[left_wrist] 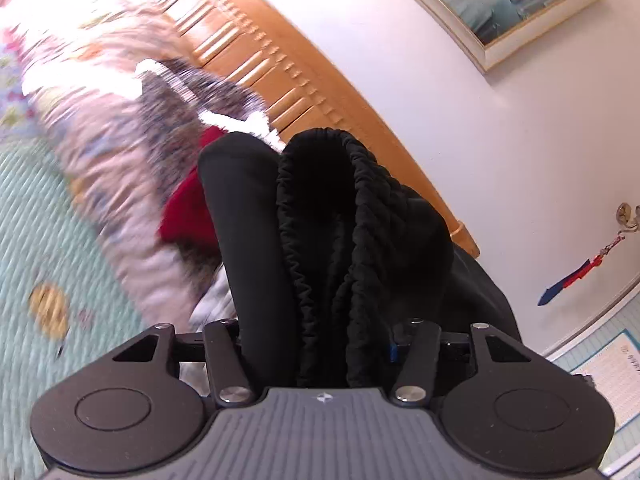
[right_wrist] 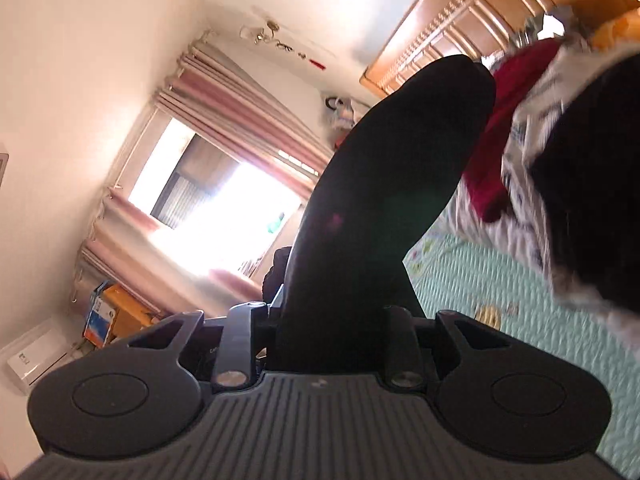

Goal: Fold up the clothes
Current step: 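Carry the folded sweatpants with both grippers onto the clothes pile by the pillows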

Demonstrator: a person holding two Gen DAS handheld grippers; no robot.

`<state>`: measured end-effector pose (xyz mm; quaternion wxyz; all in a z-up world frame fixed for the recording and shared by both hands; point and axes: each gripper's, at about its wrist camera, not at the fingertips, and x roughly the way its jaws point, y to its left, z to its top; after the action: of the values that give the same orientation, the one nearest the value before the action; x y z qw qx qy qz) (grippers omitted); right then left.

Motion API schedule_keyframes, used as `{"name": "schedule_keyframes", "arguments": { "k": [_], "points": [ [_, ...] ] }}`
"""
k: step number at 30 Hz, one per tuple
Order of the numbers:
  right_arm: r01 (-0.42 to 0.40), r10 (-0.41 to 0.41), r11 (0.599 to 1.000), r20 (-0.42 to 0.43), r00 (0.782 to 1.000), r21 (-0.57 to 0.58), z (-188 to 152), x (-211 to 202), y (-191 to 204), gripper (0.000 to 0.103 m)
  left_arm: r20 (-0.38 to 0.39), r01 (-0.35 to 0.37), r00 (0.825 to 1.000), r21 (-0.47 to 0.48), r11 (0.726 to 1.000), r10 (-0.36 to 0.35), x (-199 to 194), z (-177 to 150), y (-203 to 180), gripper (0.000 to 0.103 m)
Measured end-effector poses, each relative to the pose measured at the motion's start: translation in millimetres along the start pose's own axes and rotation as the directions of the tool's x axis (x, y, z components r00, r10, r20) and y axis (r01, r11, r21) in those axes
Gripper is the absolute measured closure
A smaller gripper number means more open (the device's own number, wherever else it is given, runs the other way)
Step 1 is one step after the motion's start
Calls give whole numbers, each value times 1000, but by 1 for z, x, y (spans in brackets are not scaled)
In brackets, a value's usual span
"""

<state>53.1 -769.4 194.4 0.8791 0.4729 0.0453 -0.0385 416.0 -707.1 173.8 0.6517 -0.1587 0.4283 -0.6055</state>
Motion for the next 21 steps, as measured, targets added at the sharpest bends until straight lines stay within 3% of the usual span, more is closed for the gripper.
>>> {"name": "schedule_keyframes", "arguments": {
  "k": [4,6,8,10,12,13,14,15,16,18,21],
  "points": [
    [23,-22,1000,95,995,-17,104,16,-30,73,-2,-12,1000,46,999,12,89,81,-42,46],
    [50,-49,999,138,989,-8,143,25,-50,74,-22,-36,999,51,998,37,130,101,-46,41],
    [75,-91,993,180,980,90,167,28,-86,73,-61,-109,992,67,992,113,168,107,-40,32],
    [153,-174,981,180,968,123,179,41,-131,68,-95,-247,964,16,969,247,189,91,-10,29],
    [248,-279,947,142,950,203,188,58,-193,58,-136,-381,917,-29,924,374,211,76,21,28],
    [344,-379,908,125,917,238,185,65,-223,51,-158,-446,887,-49,894,434,221,68,36,28],
    [433,-471,863,107,875,258,178,70,-247,51,-181,-505,854,-67,860,487,231,60,51,20],
    [515,-554,812,88,828,273,171,75,-270,50,-188,-510,851,-77,857,490,233,53,64,16],
    [516,-559,806,88,824,291,163,76,-284,41,-176,-501,859,-91,861,481,229,49,71,13],
    [460,-514,831,116,850,314,148,73,-299,36,-142,-475,876,-86,876,461,224,46,79,12],
    [494,-531,840,151,834,226,147,72,-280,37,-89,-442,895,-47,896,437,215,51,73,11]
  ]
}}
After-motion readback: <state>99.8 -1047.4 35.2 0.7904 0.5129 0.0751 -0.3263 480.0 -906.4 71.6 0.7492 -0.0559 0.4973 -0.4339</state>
